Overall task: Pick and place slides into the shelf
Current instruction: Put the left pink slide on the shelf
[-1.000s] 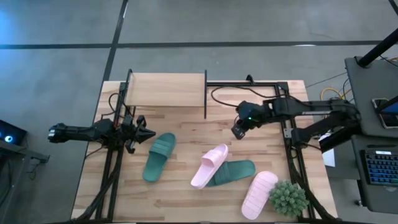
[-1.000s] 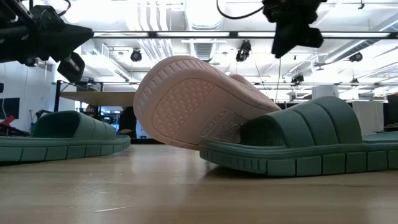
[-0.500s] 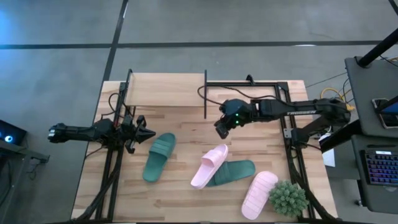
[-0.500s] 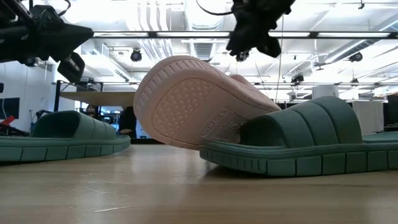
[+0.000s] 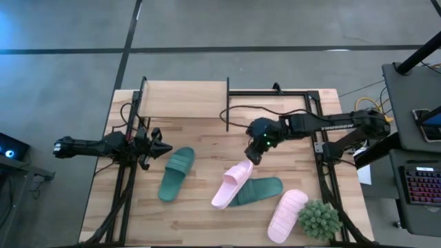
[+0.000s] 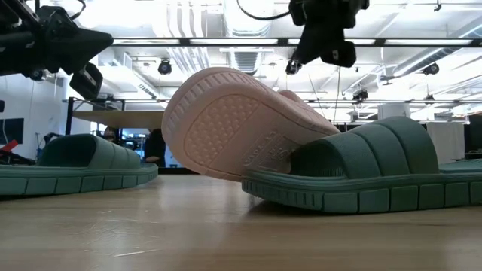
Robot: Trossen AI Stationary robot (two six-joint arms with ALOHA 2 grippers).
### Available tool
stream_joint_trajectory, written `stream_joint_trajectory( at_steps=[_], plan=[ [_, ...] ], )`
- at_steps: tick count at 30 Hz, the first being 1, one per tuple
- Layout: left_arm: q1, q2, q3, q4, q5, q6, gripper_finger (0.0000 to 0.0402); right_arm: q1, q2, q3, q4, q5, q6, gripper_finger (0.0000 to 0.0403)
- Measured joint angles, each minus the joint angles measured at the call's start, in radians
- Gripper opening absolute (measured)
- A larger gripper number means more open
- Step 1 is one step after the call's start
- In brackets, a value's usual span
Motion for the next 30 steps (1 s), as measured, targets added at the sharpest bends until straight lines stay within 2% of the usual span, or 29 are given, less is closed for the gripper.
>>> stream_joint_trajectory(
  at_steps=[9,15,20,24,30],
  plan=[
    [0.0,-0.001,0.0,0.0,0.0,0.0,0.0004,0.062,0.001,0.059,-0.056,0.081,-0.032,0.0057],
    [0.0,0.001,0.0,0.001,0.0,0.0,0.0004,0.094,0.01,0.134,-0.163,0.084,0.014,0.0113],
    [0.0,0.001,0.0,0.0,0.0,0.0,0.0004,0.134,0.018,0.164,-0.162,0.085,0.071,0.0165],
    [0.0,0.0,0.0,0.001,0.0,0.0,0.0004,0.174,0.06,0.186,-0.2,0.11,0.104,0.0176],
    [0.0,0.0,0.0,0.004,0.0,0.0,0.0004,0.212,0.171,0.241,-0.208,0.102,0.124,0.0171]
  ],
)
